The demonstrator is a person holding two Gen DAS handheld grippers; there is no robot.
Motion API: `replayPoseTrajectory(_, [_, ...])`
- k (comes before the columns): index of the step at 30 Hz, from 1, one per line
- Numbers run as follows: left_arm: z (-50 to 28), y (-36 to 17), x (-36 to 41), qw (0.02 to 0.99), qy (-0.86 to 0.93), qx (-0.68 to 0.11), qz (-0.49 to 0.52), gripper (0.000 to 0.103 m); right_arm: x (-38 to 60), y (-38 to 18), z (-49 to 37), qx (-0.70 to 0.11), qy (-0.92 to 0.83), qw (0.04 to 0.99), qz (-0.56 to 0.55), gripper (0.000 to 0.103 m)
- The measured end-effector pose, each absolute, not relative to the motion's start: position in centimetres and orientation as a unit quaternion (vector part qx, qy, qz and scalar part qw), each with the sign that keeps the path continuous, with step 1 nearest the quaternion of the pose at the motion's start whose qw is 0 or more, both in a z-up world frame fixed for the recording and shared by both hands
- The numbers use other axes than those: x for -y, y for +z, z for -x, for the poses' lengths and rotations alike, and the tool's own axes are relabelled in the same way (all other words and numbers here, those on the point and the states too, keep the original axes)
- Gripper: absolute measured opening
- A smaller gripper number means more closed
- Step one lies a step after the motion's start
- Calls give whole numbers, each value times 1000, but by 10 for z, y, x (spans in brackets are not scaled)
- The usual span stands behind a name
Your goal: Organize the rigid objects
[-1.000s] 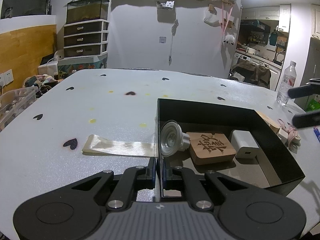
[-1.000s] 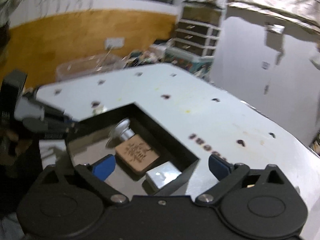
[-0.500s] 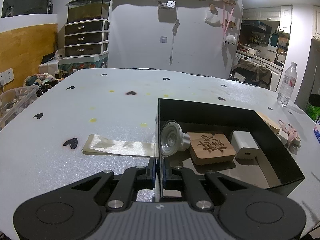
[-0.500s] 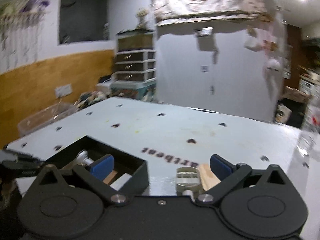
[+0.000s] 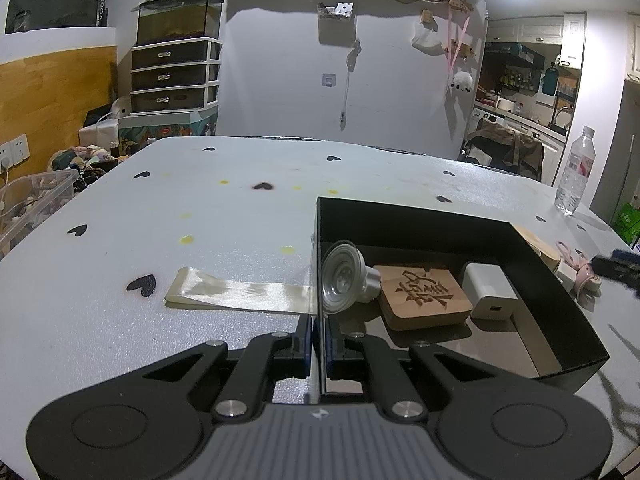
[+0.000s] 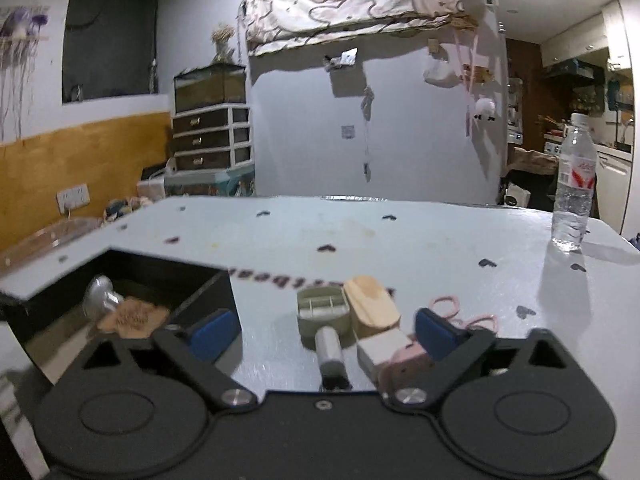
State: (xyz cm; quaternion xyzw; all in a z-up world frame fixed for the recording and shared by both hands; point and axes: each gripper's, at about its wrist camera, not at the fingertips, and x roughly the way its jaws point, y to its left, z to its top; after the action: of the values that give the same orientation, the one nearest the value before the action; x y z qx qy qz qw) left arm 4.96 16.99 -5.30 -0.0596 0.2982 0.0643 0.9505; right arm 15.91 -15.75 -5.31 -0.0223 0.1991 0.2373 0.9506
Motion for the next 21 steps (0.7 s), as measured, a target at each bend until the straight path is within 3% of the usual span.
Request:
replayPoseTrajectory(2, [-50,-53,-170,950,64,-298,60,6,154,-58,-164,-207,243,947,30,80])
replayPoseTrajectory(4, [-50,-53,-170,950,64,-298,60,6,150,-60,-171,-217,254,942,37,64])
replayPoseTrajectory(10, [-50,-53,-170,950,64,-298,60,6,133,-65,-195,-249,249,934,57,38])
replayPoseTrajectory(15, [-50,-53,-170,950,64,-298,60,6,120,-75,-213,-276,243,927,72,32])
replayPoseTrajectory(18, [-50,-53,-170,950,64,-298,61,6,116,-81,-213,-281,234,927,81,19])
replayPoseTrajectory(21, [-50,-53,-170,950,64,-298,60,6,117,-82,-201,-275,230,930,86,19])
